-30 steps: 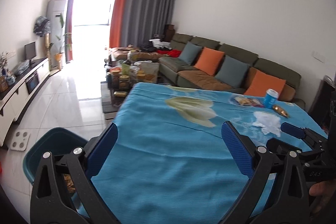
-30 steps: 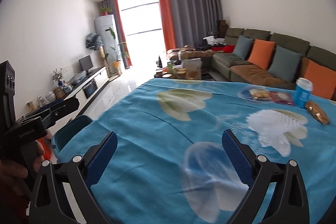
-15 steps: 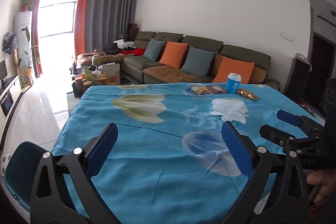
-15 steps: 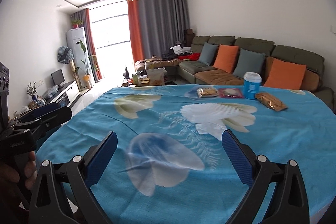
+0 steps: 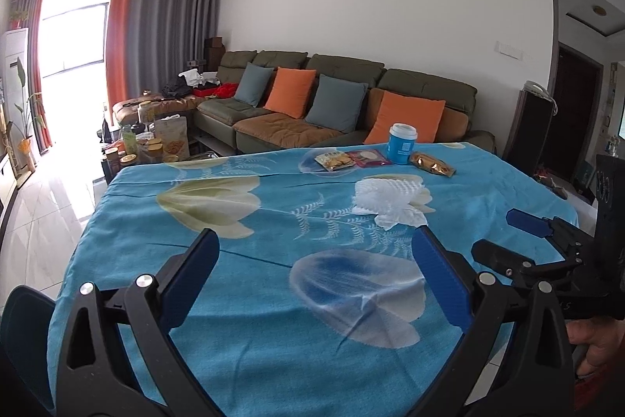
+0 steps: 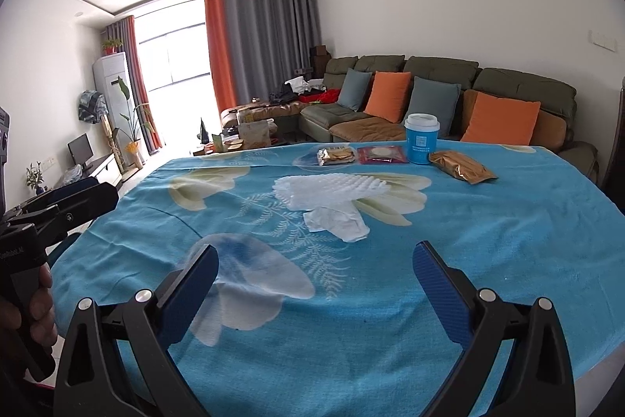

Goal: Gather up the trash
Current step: 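Move both grippers back over the white foam net and tissue, then grasp the white foam net with the left gripper while the right grasps the white tissue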

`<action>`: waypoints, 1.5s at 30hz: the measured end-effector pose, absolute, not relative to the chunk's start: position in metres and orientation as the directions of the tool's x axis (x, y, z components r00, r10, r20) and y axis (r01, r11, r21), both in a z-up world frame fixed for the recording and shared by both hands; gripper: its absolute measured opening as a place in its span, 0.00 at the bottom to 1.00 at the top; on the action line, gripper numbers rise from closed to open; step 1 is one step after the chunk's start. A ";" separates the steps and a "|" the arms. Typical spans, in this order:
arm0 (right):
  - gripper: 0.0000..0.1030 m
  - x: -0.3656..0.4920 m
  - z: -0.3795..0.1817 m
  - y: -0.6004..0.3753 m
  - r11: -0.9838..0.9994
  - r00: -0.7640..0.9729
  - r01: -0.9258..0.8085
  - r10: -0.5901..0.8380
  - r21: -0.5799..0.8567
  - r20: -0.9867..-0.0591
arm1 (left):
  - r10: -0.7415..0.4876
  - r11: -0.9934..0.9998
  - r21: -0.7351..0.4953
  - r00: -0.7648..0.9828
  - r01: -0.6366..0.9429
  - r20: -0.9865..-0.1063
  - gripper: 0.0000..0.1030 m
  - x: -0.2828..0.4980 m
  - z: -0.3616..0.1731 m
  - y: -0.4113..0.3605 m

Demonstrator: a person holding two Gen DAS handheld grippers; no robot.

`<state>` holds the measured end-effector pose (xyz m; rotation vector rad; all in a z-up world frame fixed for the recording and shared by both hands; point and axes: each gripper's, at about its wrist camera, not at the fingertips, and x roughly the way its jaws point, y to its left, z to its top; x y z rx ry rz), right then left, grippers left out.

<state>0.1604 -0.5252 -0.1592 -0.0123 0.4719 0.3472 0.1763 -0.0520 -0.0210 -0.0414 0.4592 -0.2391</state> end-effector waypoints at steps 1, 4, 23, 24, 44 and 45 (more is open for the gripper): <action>0.93 0.163 -0.161 -0.526 0.943 0.833 -0.327 0.320 0.066 -0.451 | -0.246 0.969 -0.092 0.866 0.229 -0.436 0.94 0.180 -0.021 -0.055; 0.93 0.173 -0.163 -0.529 0.945 0.831 -0.320 0.312 0.064 -0.460 | -0.266 0.963 -0.090 0.858 0.253 -0.440 0.94 0.195 -0.019 -0.065; 0.93 0.214 -0.178 -0.547 0.953 0.802 -0.287 0.293 0.095 -0.520 | -0.408 0.912 -0.248 0.672 0.326 -0.618 0.94 0.328 -0.062 -0.125; 0.93 0.216 -0.178 -0.547 0.953 0.801 -0.287 0.294 0.097 -0.522 | -0.423 0.906 -0.264 0.659 0.331 -0.622 0.94 0.334 -0.066 -0.127; 0.93 0.240 -0.177 -0.538 0.940 0.748 -0.326 0.323 0.104 -0.580 | -0.504 0.863 -0.387 0.586 0.324 -0.634 0.53 0.389 -0.105 -0.146; 0.93 0.241 -0.177 -0.537 0.939 0.745 -0.327 0.324 0.103 -0.583 | -0.506 0.862 -0.389 0.591 0.324 -0.628 0.46 0.388 -0.105 -0.145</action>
